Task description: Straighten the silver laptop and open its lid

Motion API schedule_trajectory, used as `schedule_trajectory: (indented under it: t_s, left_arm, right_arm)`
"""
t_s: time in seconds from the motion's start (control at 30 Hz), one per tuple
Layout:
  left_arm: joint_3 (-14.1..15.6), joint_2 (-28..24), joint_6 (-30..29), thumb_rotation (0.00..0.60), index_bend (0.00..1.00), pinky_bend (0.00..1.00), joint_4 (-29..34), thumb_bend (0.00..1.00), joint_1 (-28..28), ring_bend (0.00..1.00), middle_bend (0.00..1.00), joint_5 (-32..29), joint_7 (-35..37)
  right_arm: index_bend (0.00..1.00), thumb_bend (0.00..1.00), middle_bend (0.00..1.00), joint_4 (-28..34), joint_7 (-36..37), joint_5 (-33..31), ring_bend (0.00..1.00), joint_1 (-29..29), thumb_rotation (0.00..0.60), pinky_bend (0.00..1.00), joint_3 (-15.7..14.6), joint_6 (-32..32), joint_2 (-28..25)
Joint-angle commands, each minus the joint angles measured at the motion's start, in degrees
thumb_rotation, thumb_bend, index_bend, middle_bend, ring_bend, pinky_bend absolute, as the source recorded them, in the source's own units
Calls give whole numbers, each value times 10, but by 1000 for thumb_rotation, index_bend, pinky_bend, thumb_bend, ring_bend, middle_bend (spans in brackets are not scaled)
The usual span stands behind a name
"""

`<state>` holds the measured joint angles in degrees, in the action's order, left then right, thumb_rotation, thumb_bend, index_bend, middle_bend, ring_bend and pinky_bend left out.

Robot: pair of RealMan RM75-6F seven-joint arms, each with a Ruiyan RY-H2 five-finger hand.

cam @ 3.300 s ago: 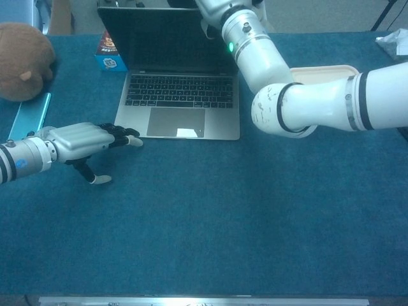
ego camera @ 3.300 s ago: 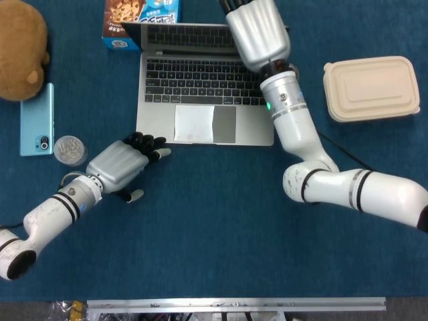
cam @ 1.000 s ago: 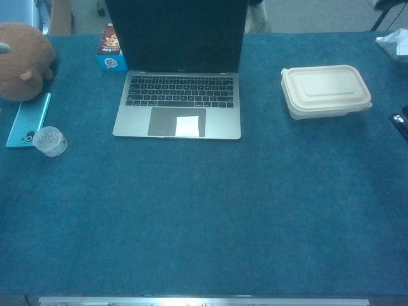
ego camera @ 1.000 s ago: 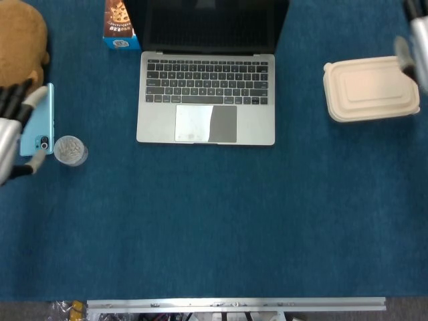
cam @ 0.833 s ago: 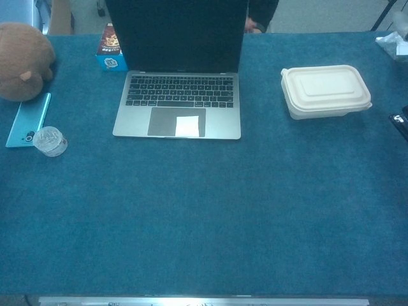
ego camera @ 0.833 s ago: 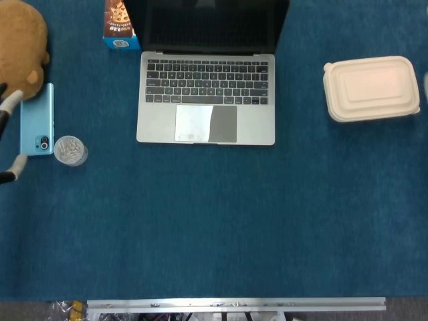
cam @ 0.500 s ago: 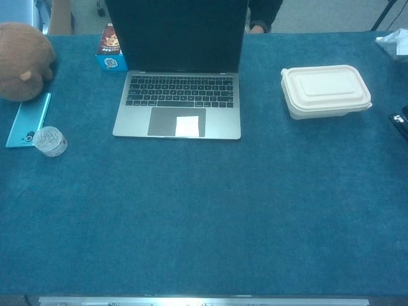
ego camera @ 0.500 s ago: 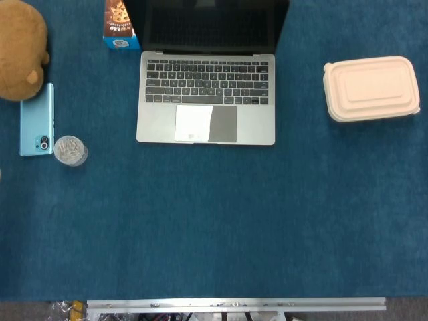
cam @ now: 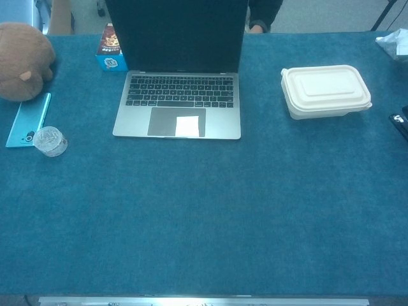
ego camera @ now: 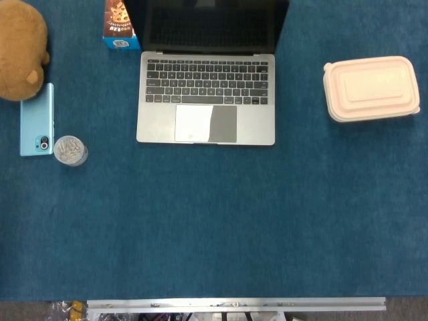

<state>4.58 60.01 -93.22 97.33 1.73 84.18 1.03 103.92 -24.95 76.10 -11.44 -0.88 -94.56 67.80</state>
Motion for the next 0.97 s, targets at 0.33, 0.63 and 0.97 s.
schedule_trajectory:
  t_s: [0.33,0.63,0.97]
  left_arm:
    - [-17,6,14,600,0,0,-2,314,-8,0,0,-5,-1]
    - [-15,3,7,600,0,0,10,314,-20,0,0,18,-9]
    - [-22,-1,10,600,0,0,14,314,-27,0,0,22,-5]
  right_arm:
    - [0,387,19,-17,21,3,0,20,600,30,4,35,10]
    - [0,387,19,-11,28,59,0,15,600,30,-7,67,26]
    - [0,386,19,2,17,102,0,16,600,30,-10,82,32]
